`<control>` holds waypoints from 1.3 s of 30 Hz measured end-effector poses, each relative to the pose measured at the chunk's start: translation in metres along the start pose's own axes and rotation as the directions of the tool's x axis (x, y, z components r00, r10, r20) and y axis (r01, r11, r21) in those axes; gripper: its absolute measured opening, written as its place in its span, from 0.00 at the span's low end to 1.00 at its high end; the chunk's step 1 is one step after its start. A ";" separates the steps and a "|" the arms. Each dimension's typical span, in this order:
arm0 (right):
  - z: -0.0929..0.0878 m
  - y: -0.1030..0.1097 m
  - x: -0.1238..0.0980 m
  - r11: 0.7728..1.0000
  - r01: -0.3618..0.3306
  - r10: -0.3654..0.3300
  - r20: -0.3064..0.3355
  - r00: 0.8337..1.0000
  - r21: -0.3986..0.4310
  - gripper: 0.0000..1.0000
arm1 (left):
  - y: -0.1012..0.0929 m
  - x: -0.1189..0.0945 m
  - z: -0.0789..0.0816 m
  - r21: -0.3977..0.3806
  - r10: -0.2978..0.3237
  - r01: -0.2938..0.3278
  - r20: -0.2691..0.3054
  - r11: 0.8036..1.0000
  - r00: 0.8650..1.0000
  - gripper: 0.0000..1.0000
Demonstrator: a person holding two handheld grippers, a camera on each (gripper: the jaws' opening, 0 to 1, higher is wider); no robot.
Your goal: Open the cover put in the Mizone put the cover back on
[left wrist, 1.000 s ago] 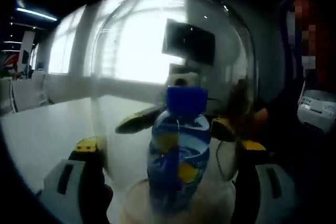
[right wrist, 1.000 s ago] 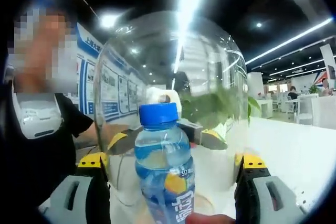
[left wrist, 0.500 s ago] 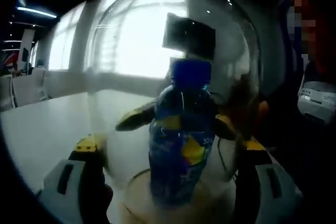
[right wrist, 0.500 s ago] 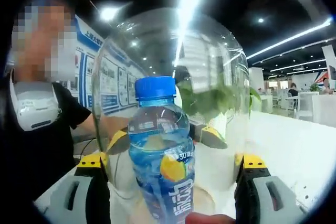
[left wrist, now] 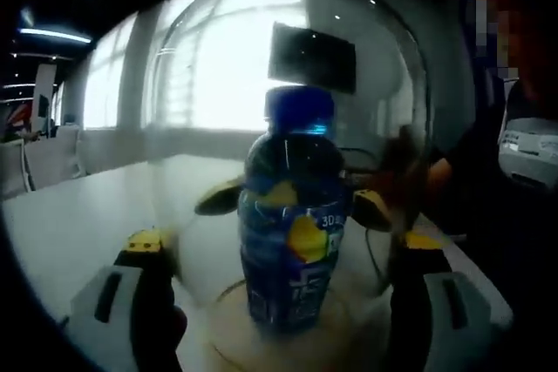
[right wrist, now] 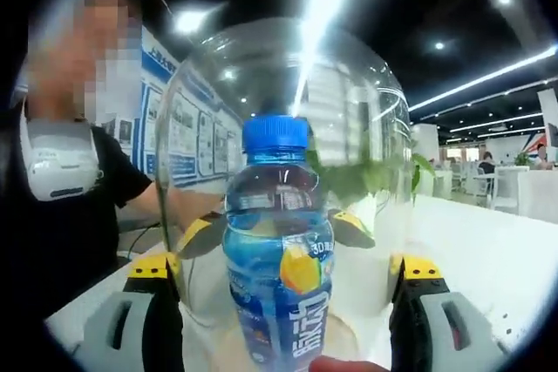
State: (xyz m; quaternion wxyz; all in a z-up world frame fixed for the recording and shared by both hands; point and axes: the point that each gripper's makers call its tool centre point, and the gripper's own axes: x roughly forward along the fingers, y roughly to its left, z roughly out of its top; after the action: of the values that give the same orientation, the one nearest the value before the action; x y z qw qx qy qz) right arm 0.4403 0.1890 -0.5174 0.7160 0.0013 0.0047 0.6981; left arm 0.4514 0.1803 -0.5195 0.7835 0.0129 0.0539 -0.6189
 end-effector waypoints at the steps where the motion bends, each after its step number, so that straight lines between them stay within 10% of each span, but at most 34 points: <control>1: 0.001 0.000 0.000 1.000 0.003 -0.003 0.016 1.000 0.001 0.91 | 0.000 0.000 0.000 -0.001 0.004 -0.004 0.002 1.000 1.000 0.86; 39: 0.002 0.001 -0.007 0.997 0.076 -0.076 -0.032 0.997 0.000 0.86 | 0.004 -0.007 0.004 -0.035 0.051 -0.049 0.061 0.998 0.997 0.86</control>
State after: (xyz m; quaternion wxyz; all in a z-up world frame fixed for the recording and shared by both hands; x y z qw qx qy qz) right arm 0.4394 0.1825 -0.5155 0.7418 -0.0097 0.0164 0.6704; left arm 0.4538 0.1876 -0.5148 0.8003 -0.0180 0.0399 -0.5980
